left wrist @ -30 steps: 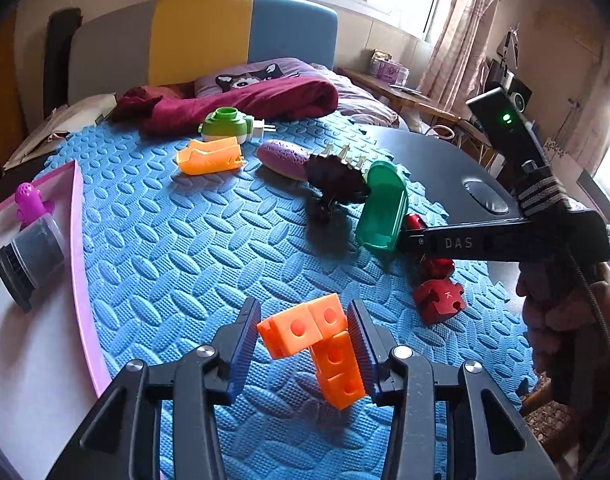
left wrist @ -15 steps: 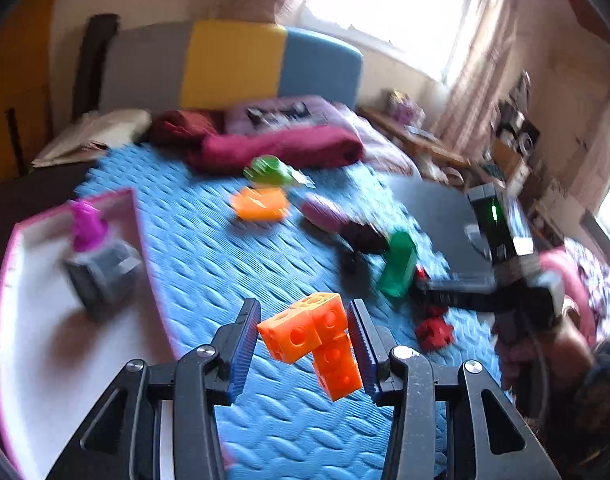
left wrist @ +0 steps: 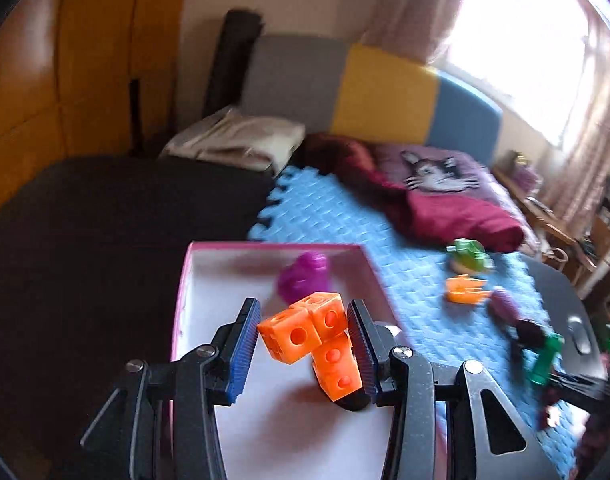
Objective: Organize rigid objects
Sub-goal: 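Carry the orange blocks into the tray and open the left gripper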
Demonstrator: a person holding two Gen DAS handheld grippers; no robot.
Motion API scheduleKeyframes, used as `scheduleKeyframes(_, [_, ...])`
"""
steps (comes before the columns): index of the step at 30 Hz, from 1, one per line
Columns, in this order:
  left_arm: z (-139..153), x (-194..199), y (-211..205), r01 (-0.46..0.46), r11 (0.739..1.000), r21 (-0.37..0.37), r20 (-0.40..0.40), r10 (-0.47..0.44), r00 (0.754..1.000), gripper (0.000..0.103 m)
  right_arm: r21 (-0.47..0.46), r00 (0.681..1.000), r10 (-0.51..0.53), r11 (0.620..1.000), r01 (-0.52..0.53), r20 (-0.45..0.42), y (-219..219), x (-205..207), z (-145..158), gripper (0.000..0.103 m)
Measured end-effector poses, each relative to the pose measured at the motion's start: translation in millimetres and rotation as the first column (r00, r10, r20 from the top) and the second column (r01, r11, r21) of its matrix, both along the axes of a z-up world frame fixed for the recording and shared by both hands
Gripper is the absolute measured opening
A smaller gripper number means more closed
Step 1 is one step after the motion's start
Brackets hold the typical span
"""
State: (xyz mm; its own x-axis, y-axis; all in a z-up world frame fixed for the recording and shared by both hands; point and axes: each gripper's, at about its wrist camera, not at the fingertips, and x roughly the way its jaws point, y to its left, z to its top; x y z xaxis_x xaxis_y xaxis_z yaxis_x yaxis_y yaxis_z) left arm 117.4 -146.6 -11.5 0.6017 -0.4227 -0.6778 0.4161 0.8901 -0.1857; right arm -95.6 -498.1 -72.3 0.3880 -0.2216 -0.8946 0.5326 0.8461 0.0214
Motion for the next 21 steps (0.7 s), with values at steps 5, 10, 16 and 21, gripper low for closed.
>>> scheduleKeyframes(5, [-27,31,-2,-0.045,0.999,0.019,-0.086,0.046,0.995,0.046,-0.012,1.000,0.009,1.000,-0.009,-0.001,0,1,0,0.025])
scheduleKeyframes(10, [-32,40,1,-0.085,0.996,0.011,-0.101,0.086,0.991,0.067,-0.024,1.000,0.016,1.000,-0.016,-0.002,1,2,0,0.025])
scheduleKeyframes(16, [-20,17,12,-0.112,0.993,0.031,-0.039,0.113,0.993,0.070,-0.027,1.000,0.018,0.999,-0.018,-0.004,2,2,0,0.025])
scheduleKeyframes(21, [-10,-27,12,-0.083,0.994,0.075,0.033,0.081,0.996,0.076,-0.033,1.000,0.019,0.999,-0.019,-0.005,2,2,0,0.025])
